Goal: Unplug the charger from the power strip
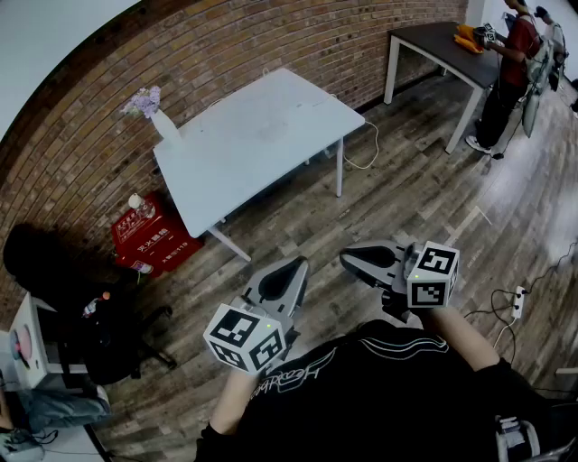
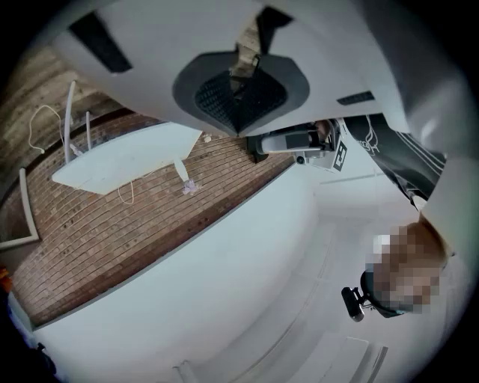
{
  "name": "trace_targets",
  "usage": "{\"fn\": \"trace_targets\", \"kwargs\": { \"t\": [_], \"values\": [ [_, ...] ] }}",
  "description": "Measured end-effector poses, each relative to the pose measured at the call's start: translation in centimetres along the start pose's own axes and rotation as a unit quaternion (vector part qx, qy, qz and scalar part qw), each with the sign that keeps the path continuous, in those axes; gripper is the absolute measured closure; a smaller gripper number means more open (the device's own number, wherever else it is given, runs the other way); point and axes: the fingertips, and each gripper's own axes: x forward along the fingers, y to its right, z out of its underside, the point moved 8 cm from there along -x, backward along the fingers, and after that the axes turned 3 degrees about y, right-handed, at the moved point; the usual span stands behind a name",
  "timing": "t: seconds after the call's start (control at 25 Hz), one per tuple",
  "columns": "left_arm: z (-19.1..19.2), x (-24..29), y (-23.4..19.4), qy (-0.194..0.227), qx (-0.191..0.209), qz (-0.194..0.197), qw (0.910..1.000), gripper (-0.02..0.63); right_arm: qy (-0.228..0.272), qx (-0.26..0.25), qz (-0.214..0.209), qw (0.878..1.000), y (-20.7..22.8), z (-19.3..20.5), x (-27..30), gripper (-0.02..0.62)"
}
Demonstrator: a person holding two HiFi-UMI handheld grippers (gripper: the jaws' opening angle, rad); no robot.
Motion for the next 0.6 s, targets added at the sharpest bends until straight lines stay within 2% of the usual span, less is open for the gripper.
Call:
{"fn": "trace_targets", "kwargs": {
  "t": [0.32, 0.6],
  "values": [
    [-0.21, 0.22, 0.14, 0.001, 0.002, 0.004, 1.0, 0.601, 0.002, -0.001, 0.0, 1.0, -0.14, -0.19, 0.07, 0.598],
    [0.22, 0.83, -0.58, 0.001, -0.019, 0.015, 0.9997, 0.601, 0.005, 0.009, 0.014, 1.0, 0.23, -0.02, -0.31, 0.598]
  ]
}}
